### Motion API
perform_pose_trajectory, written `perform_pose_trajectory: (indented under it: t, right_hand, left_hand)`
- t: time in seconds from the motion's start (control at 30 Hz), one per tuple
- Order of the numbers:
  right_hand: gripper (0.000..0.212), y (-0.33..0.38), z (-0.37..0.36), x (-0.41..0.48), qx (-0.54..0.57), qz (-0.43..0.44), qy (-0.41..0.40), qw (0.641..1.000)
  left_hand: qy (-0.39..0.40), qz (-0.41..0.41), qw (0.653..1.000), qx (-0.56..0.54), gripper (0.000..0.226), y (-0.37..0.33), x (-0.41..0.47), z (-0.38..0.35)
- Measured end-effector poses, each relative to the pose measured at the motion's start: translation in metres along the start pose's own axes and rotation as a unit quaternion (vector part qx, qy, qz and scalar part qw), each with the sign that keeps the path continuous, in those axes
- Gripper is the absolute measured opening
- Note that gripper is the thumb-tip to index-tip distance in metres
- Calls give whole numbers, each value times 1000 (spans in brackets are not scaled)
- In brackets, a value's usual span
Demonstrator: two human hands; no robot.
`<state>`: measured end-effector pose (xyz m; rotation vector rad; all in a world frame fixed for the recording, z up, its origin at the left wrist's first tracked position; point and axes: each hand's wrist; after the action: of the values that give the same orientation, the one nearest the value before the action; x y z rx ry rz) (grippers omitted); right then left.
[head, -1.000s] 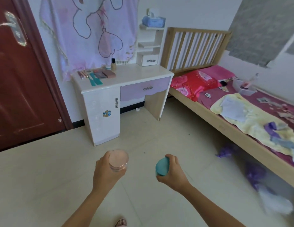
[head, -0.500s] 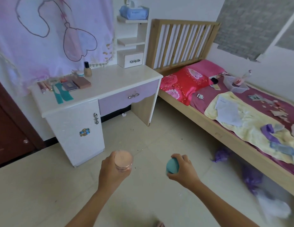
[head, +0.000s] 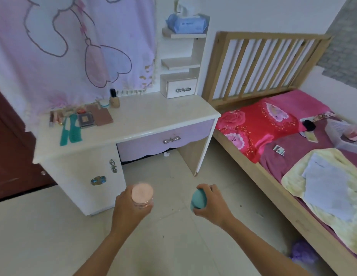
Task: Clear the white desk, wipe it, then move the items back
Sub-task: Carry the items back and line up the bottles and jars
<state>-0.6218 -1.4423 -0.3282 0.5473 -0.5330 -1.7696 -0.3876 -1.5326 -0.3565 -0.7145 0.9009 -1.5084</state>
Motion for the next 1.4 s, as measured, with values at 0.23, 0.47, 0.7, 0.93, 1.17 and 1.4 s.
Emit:
perform_pose_trajectory:
  t: [0.23, 0.47, 0.7, 0.93, 1.17, 1.4]
  right_hand:
    - [61, 7, -9, 93, 31, 46, 64, 996]
    - [63, 46, -11, 211, 10, 84, 71, 994]
    - [64, 96, -7, 337, -8, 96, 42, 995]
    - [64, 118, -26, 413, -25, 83, 74, 993]
    - [65, 120, -38, 488, -28, 69, 82, 994]
    - [66, 114, -41, 569, -17, 54, 82, 995]
  left_hand:
    - [-61, 49, 997, 17, 46, 17, 42, 6]
    - [-135, 65, 988, -36, 39, 15, 147, 25]
    - [-132, 27, 989, -57, 49, 2, 276, 56]
    - [-118, 26, 990, -68, 56, 9, 345, 58]
    - [-64, 59, 996, -18, 64, 12, 415, 35]
    - [-12, 96, 992, 85, 74, -5, 502, 1]
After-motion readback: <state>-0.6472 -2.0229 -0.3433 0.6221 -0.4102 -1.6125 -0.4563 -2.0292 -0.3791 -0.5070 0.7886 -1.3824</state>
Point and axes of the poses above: each hand's wrist, its own x-axis towards the middle knuckle, its own z-axis out of the back of the hand, y = z × x, and after that the axes turned 5 degrees about z, right-handed
